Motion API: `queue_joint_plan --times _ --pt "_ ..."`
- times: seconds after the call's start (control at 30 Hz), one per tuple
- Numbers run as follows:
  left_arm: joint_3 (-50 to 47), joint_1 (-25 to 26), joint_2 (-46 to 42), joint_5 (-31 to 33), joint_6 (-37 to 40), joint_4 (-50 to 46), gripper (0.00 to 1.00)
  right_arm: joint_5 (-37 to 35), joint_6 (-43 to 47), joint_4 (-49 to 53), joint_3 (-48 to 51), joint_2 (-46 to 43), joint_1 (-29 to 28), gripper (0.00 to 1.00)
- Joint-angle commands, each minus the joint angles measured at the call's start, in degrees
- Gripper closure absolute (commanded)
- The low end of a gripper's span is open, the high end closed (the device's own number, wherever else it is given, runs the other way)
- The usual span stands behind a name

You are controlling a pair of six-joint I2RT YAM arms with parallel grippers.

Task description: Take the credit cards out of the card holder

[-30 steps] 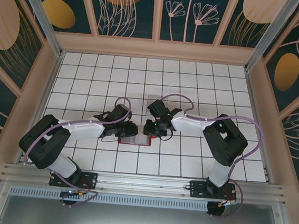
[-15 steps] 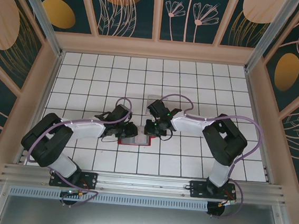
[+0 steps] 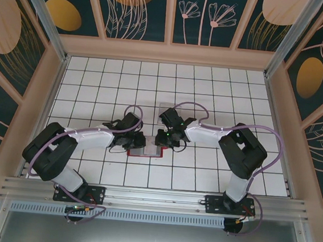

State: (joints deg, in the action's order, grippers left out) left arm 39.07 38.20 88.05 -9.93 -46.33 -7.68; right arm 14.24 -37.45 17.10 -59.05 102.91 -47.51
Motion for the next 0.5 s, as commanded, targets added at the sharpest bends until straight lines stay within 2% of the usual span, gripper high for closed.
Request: queue_joint_plan --times 0.0,0.47 --pt "1.2 -0.3 -2.9 1.0 0.8 -2.2 0.81 -0.4 0.2 0.6 1.7 1.2 -0.1 0.8" --pt "-4.4 -1.9 -2.4 -9.4 -1.8 10.8 0.79 -0.3 0.4 0.8 2.0 1.4 0.1 0.84"
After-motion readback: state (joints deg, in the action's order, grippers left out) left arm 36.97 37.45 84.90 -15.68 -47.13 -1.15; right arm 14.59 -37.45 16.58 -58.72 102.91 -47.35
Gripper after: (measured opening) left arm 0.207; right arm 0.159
